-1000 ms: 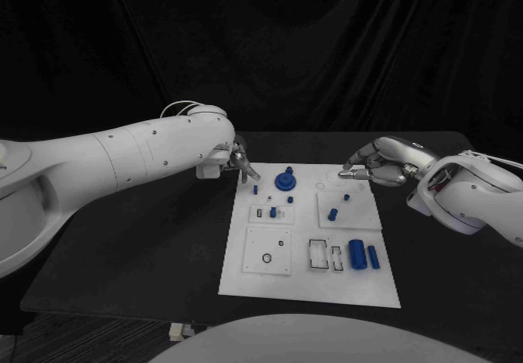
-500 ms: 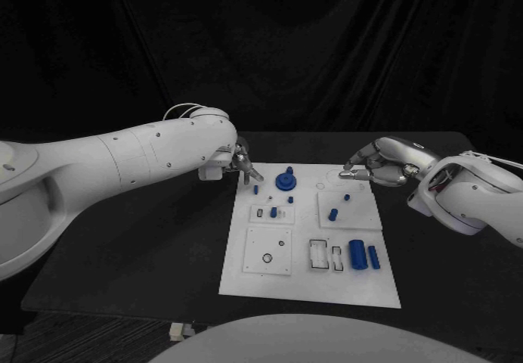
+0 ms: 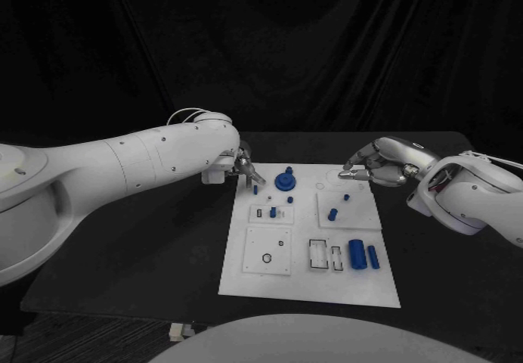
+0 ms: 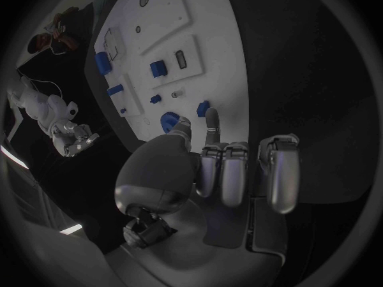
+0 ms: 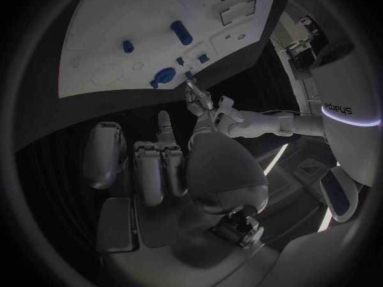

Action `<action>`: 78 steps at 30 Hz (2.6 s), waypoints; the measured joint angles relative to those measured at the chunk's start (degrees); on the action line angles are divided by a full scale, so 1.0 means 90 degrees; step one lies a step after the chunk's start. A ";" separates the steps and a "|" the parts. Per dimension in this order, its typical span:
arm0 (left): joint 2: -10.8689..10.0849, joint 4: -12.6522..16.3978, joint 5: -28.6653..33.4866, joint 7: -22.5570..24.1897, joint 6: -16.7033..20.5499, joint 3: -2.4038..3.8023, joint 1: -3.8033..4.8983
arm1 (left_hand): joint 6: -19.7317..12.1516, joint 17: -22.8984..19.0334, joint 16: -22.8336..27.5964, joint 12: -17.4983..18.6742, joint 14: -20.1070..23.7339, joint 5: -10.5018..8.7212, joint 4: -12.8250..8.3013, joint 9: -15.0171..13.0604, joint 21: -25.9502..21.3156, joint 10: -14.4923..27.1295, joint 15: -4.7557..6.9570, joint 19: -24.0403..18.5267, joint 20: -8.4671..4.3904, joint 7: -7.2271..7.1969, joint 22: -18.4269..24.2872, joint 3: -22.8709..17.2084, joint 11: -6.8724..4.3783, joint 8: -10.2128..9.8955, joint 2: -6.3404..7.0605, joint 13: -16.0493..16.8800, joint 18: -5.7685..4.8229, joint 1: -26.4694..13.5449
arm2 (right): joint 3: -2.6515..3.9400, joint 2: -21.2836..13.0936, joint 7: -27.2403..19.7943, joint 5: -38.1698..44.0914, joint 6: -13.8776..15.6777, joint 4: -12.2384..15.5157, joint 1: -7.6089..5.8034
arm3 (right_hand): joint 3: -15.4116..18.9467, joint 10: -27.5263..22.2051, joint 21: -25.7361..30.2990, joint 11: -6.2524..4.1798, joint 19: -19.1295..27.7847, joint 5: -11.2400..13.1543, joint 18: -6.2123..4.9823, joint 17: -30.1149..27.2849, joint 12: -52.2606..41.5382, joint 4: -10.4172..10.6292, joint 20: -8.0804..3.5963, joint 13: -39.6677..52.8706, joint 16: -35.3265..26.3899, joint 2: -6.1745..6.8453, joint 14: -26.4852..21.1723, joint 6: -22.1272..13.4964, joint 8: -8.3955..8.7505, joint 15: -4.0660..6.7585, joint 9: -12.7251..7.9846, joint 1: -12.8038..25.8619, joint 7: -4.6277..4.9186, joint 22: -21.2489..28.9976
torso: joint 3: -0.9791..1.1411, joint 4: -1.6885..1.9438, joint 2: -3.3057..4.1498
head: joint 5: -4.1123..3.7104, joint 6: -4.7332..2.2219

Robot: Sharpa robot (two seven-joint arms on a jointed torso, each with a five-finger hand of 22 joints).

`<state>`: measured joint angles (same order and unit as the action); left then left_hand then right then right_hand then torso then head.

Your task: Assemble the parts on the task board

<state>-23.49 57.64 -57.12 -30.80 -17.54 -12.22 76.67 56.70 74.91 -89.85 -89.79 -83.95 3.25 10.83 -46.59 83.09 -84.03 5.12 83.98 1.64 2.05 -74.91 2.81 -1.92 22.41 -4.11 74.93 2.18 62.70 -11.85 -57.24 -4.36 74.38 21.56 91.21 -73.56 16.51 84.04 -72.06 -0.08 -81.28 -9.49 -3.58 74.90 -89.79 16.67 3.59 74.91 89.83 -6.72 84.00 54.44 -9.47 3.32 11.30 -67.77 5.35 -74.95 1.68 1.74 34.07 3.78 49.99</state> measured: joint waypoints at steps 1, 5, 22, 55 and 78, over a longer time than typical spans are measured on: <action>0.0005 -0.0004 0.0000 0.0001 -0.0001 0.0000 -0.0004 | 0.0000 0.0000 0.0000 0.0000 0.0000 0.0000 0.0000 0.0000 0.0000 0.0000 0.0000 0.0000 0.0000 0.0000 0.0000 0.0000 0.0000 0.0000 0.0000 0.0000 0.0000 0.0000 | 0.0000 -0.0001 0.0000 0.0000 0.0000 0.0001 0.0000 | 0.0000 0.0000 0.0000 0.0000 0.0000 0.0000 0.0000 0.0000 0.0000 0.0000 0.0000 0.0000 0.0000 0.0000 0.0000 0.0000 0.0000 0.0000 0.0000 0.0000 0.0000 0.0000 | 0.0000 0.0000 0.0001 | -0.0003 0.0000; 0.0033 -0.0030 -0.0001 0.0002 -0.0006 0.0000 -0.0028 | 0.0000 0.0000 0.0000 0.0000 0.0000 0.0000 0.0000 -0.0015 0.0000 0.0000 0.0000 0.0000 0.0000 0.0000 0.0000 0.0000 0.0000 0.0000 0.0000 0.0000 0.0000 0.0000 | 0.0000 -0.0004 0.0000 0.0000 0.0000 0.0006 0.0000 | 0.0000 0.0000 0.0000 0.0000 0.0000 0.0000 0.0000 0.0000 0.0000 0.0000 0.0000 0.0000 0.0000 0.0000 0.0000 0.0000 0.0000 0.0000 -0.0006 0.0000 0.0000 0.0000 | 0.0000 -0.0001 0.0001 | -0.0002 0.0000; 0.0102 -0.0108 -0.0004 0.0001 -0.0055 0.0000 -0.0085 | -0.0023 -0.0001 0.0000 0.0000 0.0000 0.0081 -0.0124 -0.0127 0.0000 0.0000 0.0000 0.0000 0.0000 -0.0023 0.0000 -0.0124 0.0000 0.0000 -0.0057 0.0000 -0.0001 0.0263 | 0.0000 -0.0011 0.0000 0.0000 -0.0001 0.0015 0.0001 | 0.0000 0.0000 0.0013 0.0000 0.0000 0.0000 0.0001 0.0000 0.0000 0.0000 0.0000 0.0000 0.0000 0.0000 0.0000 0.0000 -0.0001 0.0000 -0.0005 0.0000 0.0000 0.0001 | 0.0001 -0.0001 0.0001 | -0.0005 0.0000; 0.0116 -0.0148 -0.0006 0.0030 -0.0092 0.0002 -0.0111 | -0.0068 -0.0001 0.0000 0.0000 0.0000 0.1130 -0.0686 -0.0210 -0.0077 -0.0003 -0.0001 0.0000 0.0000 -0.0068 0.0001 -0.0671 -0.0045 -0.0142 -0.0042 0.0001 0.0000 0.0849 | 0.0000 -0.0012 0.0001 0.0000 -0.0007 0.0016 0.0001 | 0.0017 0.0000 0.0026 0.0000 0.0000 0.0000 0.0000 0.0000 0.0000 -0.0018 0.0000 0.0000 0.0000 0.0000 0.0000 0.0000 -0.0001 0.0000 -0.0004 0.0000 0.0000 0.0004 | 0.0000 0.0000 0.0000 | 0.0009 0.0000; -0.0262 0.0336 0.0010 0.0089 0.0068 0.0002 -0.0117 | -0.0026 0.0003 0.0000 0.0000 0.0000 0.1779 -0.1049 -0.0281 -0.0076 -0.0002 -0.0001 0.0000 -0.0047 0.0010 0.0001 -0.2034 -0.0044 -0.0262 0.0477 0.0001 -0.0001 0.0784 | 0.0000 -0.0033 0.0002 0.0000 -0.0015 0.0014 0.0001 | 0.0017 0.0000 0.0026 0.0000 0.0000 0.0000 0.0001 0.0000 0.0000 -0.0018 0.0000 0.0000 0.0000 0.0000 0.0000 0.0000 -0.0001 0.0000 -0.0003 0.0000 0.0000 0.0005 | -0.0001 -0.0002 -0.0002 | -0.0010 0.0000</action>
<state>-25.84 60.67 -57.03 -30.00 -16.94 -12.20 75.61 56.46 74.94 -89.85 -89.80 -83.95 19.26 1.39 -49.11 82.40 -84.05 5.11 83.98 1.21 2.14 -74.90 -15.50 -2.32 20.05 0.18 74.93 2.17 69.76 -11.85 -57.53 -4.35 74.38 21.42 91.34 -73.55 16.67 84.03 -71.83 -0.09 -81.28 -9.49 -3.57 74.90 -89.79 16.51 3.59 74.91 89.83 -6.73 84.00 54.44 -9.48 3.32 11.27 -67.78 5.35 -74.90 1.67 1.72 34.05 3.69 49.99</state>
